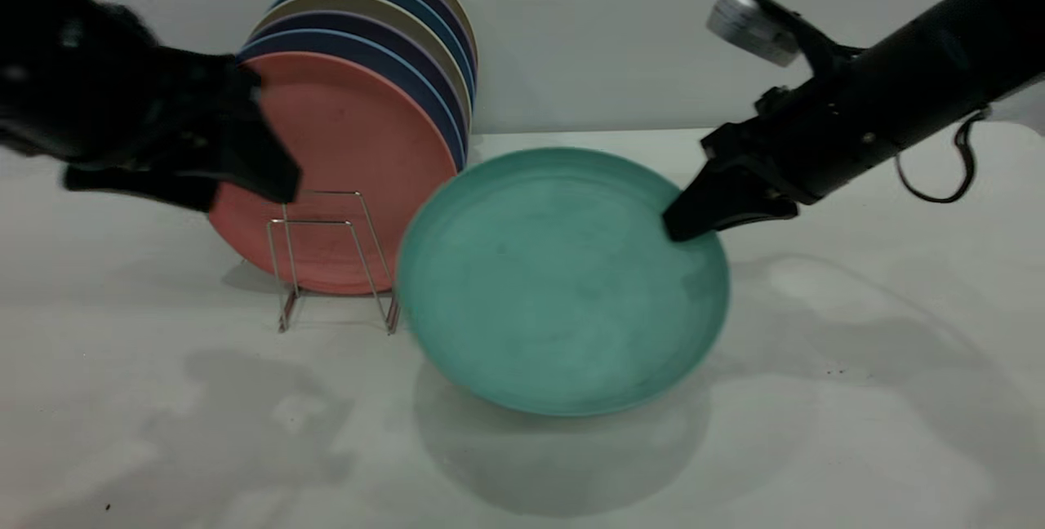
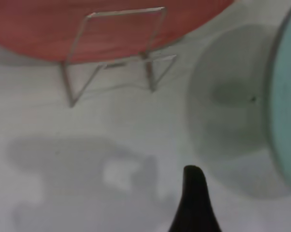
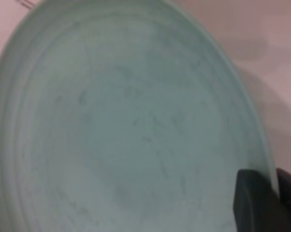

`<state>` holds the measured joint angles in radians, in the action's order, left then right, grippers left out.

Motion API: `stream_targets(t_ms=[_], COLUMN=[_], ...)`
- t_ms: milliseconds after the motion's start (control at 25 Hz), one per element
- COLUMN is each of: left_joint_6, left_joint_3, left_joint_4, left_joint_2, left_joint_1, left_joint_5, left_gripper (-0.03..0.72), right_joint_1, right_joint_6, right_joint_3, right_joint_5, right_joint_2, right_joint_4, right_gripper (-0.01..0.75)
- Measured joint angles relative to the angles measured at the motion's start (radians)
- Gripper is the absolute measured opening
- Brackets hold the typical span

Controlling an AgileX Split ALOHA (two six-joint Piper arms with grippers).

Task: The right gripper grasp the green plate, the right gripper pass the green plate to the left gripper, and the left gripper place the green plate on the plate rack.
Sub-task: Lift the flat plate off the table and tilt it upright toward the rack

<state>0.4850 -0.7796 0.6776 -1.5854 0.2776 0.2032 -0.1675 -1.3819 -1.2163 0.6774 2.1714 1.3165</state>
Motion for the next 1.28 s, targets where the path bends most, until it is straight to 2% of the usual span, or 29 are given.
stream_targets(t_ms=[200, 560, 640, 720, 800, 880, 960, 1040, 1120, 1200, 1280], left_joint_6=[0.019, 0.022, 0.022, 0.022, 0.021, 0.022, 0.031, 0.039, 0.044, 0.048, 0.061], left_joint_3=[-0.067, -0.086, -0.086, -0.086, -0.086, -0.087, -0.088, -0.090, -0.094, -0.101, -0.119], left_joint_4=[0.014, 0.054, 0.067, 0.086, 0.100, 0.113, 0.118, 0.115, 0.096, 0.050, -0.034], left_joint_2=[-0.091, -0.127, -0.127, -0.127, -0.127, -0.126, -0.126, -0.126, -0.126, -0.126, -0.127], left_joint_1=[0.045, 0.048, 0.048, 0.048, 0.048, 0.048, 0.050, 0.053, 0.056, 0.056, 0.055], left_joint_5=[-0.005, -0.028, -0.031, -0.035, -0.036, -0.029, -0.023, -0.023, -0.022, -0.012, 0.017], left_gripper=[0.580, 0.565, 0.509, 0.407, 0.253, 0.131, 0.118, 0.118, 0.118, 0.115, 0.074], right_joint_1=[-0.028, -0.050, -0.062, -0.071, -0.072, -0.072, -0.072, -0.071, -0.068, -0.053, -0.026], right_joint_6=[-0.029, -0.076, -0.095, -0.113, -0.130, -0.141, -0.144, -0.144, -0.144, -0.140, -0.113], right_joint_3=[0.000, 0.000, 0.000, 0.000, 0.000, 0.002, 0.003, 0.003, 0.003, 0.003, 0.003], right_joint_5=[0.056, 0.206, 0.229, 0.236, 0.224, 0.197, 0.190, 0.191, 0.209, 0.239, 0.267], right_joint_2=[0.000, 0.000, 0.000, 0.000, 0.000, 0.000, 0.000, 0.000, 0.000, 0.000, -0.013], right_joint_4=[0.069, 0.226, 0.252, 0.271, 0.273, 0.272, 0.268, 0.263, 0.252, 0.232, 0.193], right_gripper=[0.013, 0.018, 0.024, 0.030, 0.040, 0.052, 0.085, 0.166, 0.293, 0.464, 0.615])
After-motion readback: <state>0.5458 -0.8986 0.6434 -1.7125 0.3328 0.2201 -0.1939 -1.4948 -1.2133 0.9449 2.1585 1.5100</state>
